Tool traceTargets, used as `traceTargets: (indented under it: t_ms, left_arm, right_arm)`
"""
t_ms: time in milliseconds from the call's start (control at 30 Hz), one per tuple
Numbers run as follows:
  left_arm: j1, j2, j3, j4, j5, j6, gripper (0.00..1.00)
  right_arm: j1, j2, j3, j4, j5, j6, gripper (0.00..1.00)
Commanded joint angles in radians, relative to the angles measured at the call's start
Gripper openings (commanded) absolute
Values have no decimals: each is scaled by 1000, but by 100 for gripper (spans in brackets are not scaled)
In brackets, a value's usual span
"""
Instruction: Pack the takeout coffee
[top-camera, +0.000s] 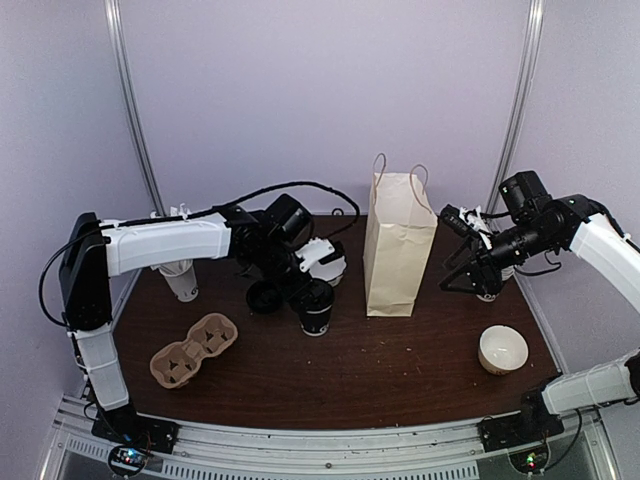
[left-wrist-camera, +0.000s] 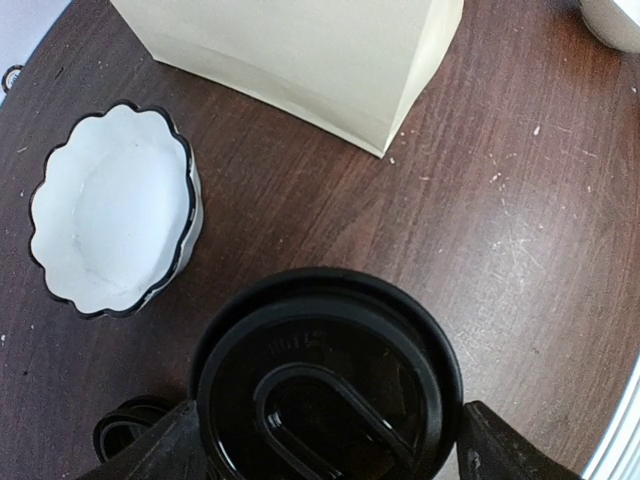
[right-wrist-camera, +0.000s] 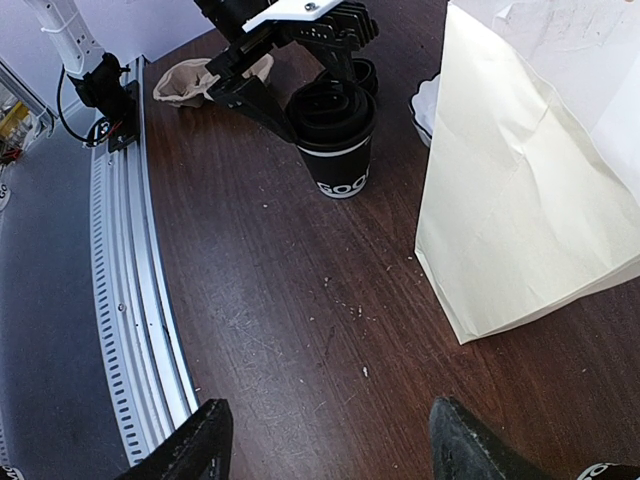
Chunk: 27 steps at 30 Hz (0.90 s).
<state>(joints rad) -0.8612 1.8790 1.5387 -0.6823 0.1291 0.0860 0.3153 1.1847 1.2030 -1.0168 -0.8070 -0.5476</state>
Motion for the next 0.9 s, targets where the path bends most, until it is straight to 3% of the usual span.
traceTargets:
  t_ms: [0, 267, 600, 867]
  left_arm:
    - [-2, 5, 42, 0, -23, -8, 85]
    - [-2, 16, 67, -13, 12, -11, 89]
    - [15, 9, 102, -44, -152, -3, 88]
    - [92, 100, 232, -76, -187, -31, 88]
  right_arm:
    - [-7, -8, -13, 6, 5, -5, 71]
    - [-6, -7, -13, 8, 6, -6, 71]
    - [-7, -10, -17, 7, 8, -8, 71]
    - [-7, -16, -14, 6, 7, -8, 71]
